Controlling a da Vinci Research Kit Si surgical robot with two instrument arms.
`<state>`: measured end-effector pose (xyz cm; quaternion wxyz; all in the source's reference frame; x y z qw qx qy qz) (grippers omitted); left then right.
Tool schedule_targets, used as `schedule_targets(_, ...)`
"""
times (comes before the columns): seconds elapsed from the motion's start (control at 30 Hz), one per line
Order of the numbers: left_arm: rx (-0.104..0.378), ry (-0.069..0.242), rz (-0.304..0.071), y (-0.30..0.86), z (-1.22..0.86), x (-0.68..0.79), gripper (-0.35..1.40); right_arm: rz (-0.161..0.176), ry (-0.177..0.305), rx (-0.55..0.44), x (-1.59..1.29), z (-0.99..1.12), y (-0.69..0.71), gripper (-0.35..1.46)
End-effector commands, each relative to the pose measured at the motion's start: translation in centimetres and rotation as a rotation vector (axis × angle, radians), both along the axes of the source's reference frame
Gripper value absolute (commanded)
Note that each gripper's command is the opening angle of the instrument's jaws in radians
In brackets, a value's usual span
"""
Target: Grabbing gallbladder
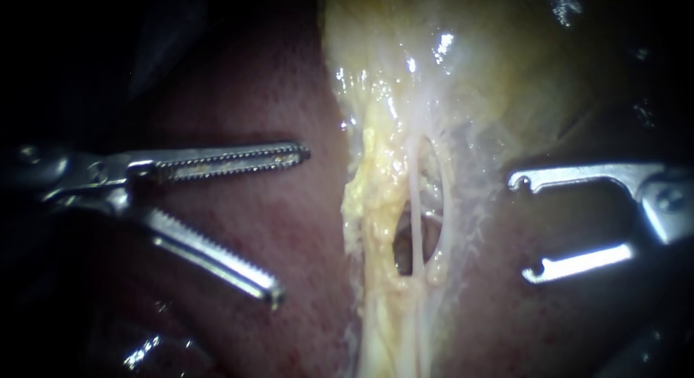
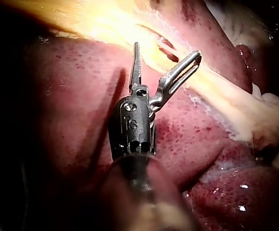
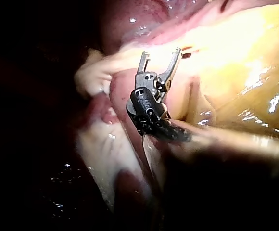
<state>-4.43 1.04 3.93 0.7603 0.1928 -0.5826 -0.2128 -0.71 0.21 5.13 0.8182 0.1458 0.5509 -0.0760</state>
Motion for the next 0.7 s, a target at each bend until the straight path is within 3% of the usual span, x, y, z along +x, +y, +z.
schedule_targets(0.03, 0.008, 0.010, 0.000, 0.01, 0.01, -0.01, 0.89, 0.000, 0.000, 0.000, 0.00, 0.00, 0.00, 0.55)
schedule_targets(0.23, 0.037, 0.046, -0.002, 0.08, 0.09, -0.22, 0.86, 0.001, 0.000, 0.000, 0.00, 0.01, 0.00, 0.55)
schedule_targets(0.43, 0.055, 0.077, -0.006, 0.14, 0.30, -0.40, 0.83, 0.001, 0.000, 0.000, 0.00, 0.01, 0.01, 0.55)
schedule_targets(0.7, 0.122, 0.113, -0.022, 0.13, 0.51, -0.54, 0.73, 0.000, 0.000, 0.000, -0.02, 0.02, 0.01, 0.55)
